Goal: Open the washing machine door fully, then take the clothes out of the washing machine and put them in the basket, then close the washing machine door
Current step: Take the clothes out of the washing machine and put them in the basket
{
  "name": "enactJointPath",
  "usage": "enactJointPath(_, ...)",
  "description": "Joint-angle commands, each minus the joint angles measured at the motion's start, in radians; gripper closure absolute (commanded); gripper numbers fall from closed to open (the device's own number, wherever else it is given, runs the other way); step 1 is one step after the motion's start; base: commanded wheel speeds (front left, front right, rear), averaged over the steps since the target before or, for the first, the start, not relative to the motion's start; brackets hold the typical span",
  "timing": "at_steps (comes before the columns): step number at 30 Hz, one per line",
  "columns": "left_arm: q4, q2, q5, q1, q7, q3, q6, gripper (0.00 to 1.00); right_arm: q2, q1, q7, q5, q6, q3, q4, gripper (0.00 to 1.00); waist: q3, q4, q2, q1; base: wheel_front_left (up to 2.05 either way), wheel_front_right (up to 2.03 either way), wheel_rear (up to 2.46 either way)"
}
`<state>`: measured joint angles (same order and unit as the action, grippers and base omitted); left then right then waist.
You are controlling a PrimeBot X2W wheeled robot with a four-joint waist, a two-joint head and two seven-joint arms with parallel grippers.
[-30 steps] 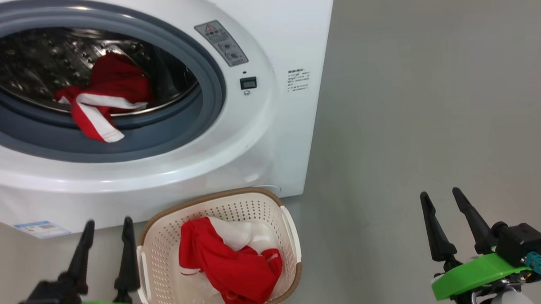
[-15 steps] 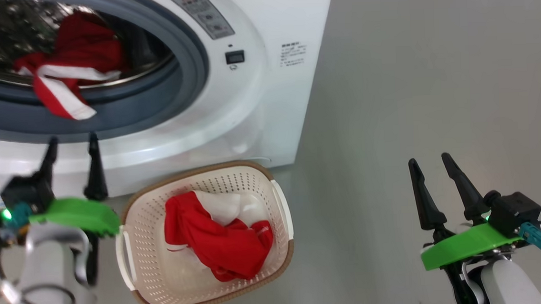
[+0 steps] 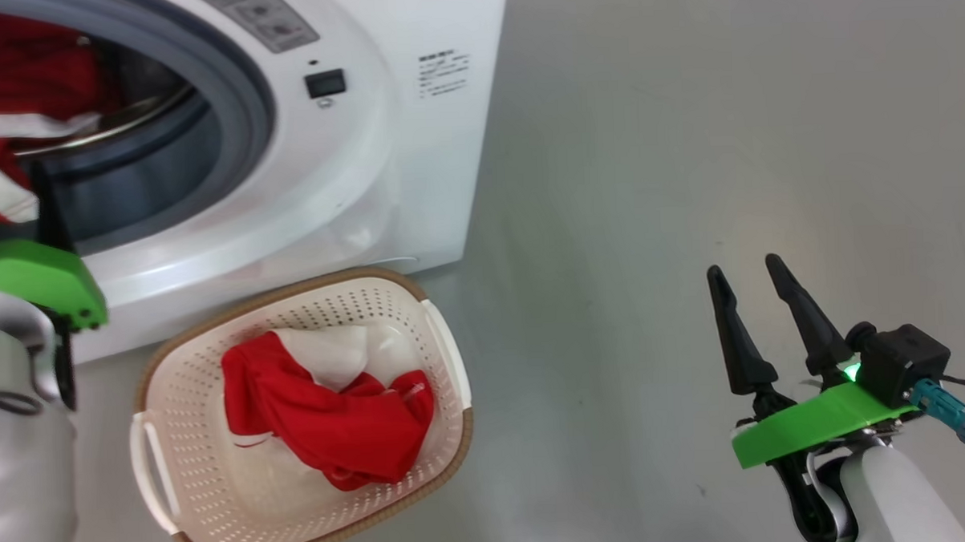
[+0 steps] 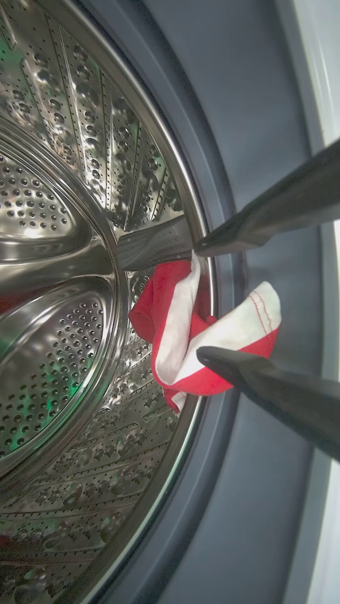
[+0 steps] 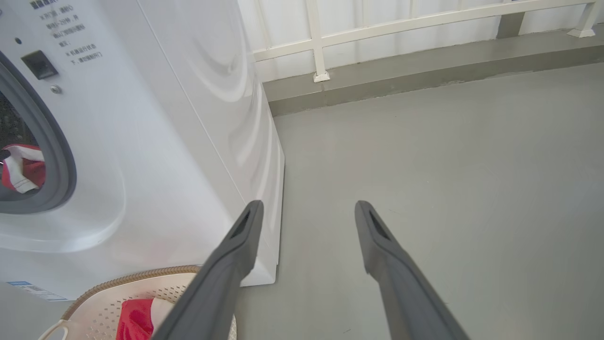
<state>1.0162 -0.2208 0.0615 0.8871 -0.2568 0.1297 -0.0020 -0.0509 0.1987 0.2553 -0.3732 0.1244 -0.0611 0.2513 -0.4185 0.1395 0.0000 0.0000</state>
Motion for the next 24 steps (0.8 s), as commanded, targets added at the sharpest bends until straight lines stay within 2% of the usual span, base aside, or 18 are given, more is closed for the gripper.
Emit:
enactJointPath(1,0.012,-0.066,-0.011,0.036,-0.005,0.019,0.024,0.00,0.001,0.022,0.006,-0.011,0.006,-0.032,-0.028,0.00,-0.028,0.031,0.0000,0.0000,0.00,0.00,0.00)
enactJointPath(12,0.184,-0.136,-0.032,0.142,-0.004,0.004,0.108,0.00,0.001,0.033,0.006,-0.019,0.006,-0.050,-0.035,0.00,-0.057,0.061,0.0000,0.0000,0.00,0.00,0.00)
enactJointPath(21,0.250,-0.170,-0.034,0.164,0.028,-0.017,0.111,0.00,0.001,0.043,0.006,-0.025,0.006,-0.063,-0.036,0.00,-0.070,0.075,0.0000,0.0000,0.00,0.00,0.00)
enactJointPath(22,0.252,-0.171,-0.034,0.164,0.028,-0.019,0.111,0.09,0.001,0.044,0.006,-0.026,0.006,-0.064,-0.036,0.00,-0.071,0.075,0.0000,0.0000,0.00,0.00,0.00)
enactJointPath(24,0.256,-0.172,-0.033,0.164,0.027,-0.023,0.112,0.54,0.001,0.045,0.006,-0.027,0.006,-0.066,-0.035,0.00,-0.071,0.075,0.0000,0.0000,0.00,0.00,0.00)
